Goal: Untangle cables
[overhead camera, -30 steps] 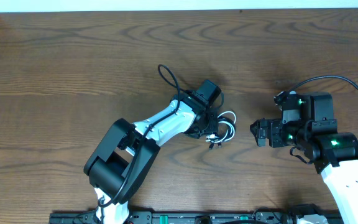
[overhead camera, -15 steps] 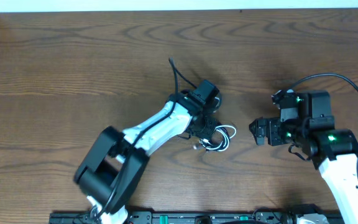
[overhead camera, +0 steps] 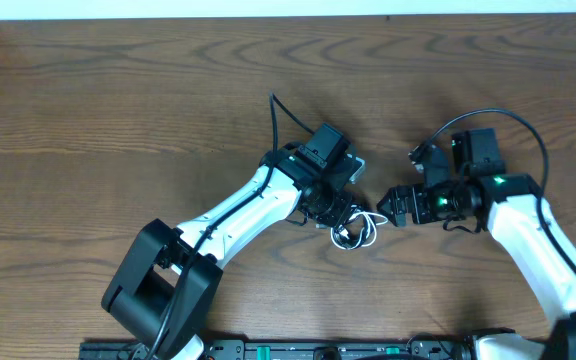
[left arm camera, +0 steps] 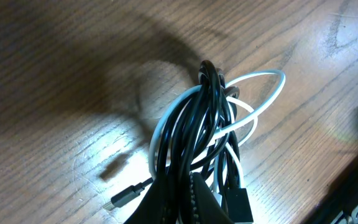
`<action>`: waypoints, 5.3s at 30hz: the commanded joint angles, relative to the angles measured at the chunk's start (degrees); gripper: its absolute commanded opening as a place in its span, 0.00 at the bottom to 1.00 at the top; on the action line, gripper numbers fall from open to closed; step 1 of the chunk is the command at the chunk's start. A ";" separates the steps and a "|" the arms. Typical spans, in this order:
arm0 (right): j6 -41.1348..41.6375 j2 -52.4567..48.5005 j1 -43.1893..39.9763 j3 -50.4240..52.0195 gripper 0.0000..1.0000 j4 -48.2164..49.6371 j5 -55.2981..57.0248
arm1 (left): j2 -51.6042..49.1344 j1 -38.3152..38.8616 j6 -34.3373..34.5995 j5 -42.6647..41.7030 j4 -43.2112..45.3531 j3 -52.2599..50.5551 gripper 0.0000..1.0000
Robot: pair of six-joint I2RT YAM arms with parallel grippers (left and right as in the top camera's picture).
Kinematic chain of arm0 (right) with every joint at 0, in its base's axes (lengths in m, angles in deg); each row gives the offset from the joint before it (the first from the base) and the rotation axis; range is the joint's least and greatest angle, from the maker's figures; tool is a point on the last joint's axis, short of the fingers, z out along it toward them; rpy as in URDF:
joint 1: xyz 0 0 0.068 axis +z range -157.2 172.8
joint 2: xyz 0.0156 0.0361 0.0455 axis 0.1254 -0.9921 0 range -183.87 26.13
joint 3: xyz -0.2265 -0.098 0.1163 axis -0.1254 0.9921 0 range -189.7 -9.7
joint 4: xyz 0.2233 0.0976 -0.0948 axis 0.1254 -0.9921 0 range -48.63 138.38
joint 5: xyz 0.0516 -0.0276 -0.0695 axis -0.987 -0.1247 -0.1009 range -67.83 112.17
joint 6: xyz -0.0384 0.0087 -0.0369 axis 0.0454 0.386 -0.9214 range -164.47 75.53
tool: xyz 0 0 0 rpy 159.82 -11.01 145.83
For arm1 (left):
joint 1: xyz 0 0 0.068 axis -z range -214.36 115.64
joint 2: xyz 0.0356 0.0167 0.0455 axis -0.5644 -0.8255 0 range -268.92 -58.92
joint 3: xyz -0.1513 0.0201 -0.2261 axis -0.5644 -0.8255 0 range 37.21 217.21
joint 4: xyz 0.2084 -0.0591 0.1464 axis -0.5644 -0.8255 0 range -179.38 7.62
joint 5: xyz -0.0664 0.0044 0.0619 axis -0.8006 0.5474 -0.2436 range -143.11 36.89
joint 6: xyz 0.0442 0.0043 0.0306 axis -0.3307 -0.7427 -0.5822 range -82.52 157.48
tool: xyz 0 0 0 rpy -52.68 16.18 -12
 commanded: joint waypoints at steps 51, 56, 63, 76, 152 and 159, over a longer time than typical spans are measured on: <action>25.24 -7.87 4.98 0.11 0.24 -1.42 0.63 | -0.17 0.07 -0.28 -11.63 1.88 -0.13 0.08; 25.24 -7.87 4.96 0.11 0.01 -3.72 5.60 | -0.17 0.07 -0.31 -11.61 1.53 -0.13 0.08; 25.29 -7.87 4.90 0.11 0.01 -6.58 18.58 | -0.17 0.07 -0.31 -8.39 -0.22 -0.13 0.08; 3.32 -7.87 4.87 0.11 0.52 -5.44 3.06 | -0.17 0.07 -0.31 -6.12 -1.97 -0.13 0.08; 33.29 -7.87 4.87 1.99 0.89 -2.86 35.06 | -0.17 0.07 -0.33 -5.51 -2.62 -0.13 0.08; 20.33 -7.87 4.87 1.97 0.99 1.25 22.27 | -0.17 0.07 -0.33 -5.51 -2.60 -0.13 0.08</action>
